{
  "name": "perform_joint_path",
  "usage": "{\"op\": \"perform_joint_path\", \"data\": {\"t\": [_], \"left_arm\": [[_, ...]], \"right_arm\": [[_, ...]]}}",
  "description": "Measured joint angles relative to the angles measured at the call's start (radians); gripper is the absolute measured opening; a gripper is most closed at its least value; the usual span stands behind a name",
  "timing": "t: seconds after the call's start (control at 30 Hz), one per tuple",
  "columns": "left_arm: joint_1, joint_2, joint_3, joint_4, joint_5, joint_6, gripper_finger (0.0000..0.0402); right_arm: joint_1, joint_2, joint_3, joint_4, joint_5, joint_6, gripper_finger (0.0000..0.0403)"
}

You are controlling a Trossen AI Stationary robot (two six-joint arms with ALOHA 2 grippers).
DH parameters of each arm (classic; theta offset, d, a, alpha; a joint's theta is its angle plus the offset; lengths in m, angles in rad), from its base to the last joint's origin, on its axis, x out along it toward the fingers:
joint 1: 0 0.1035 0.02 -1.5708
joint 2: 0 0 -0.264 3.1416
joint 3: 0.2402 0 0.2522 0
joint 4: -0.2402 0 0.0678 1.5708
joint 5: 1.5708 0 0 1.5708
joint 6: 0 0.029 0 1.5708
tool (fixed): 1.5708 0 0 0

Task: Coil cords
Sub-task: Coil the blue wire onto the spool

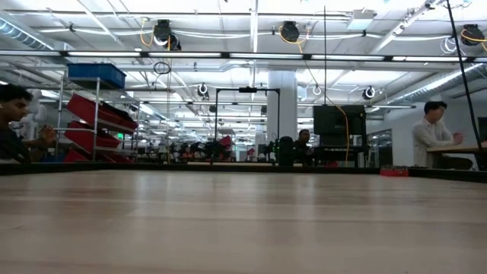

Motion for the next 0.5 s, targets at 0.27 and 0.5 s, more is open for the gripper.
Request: {"op": "perform_joint_path", "data": {"t": [0.27, 0.5], "left_arm": [[0.0, 0.0, 0.0, -0.039, 0.002, -0.009, 0.005], [-0.038, 0.008, 0.0, -0.079, 0.008, -0.009, 0.011]], "right_arm": [[0.002, 0.0, 0.0, 0.012, -0.001, -0.012, 0.0], [0.004, -0.004, 0.0, 0.018, 0.004, -0.014, 0.0]]}}
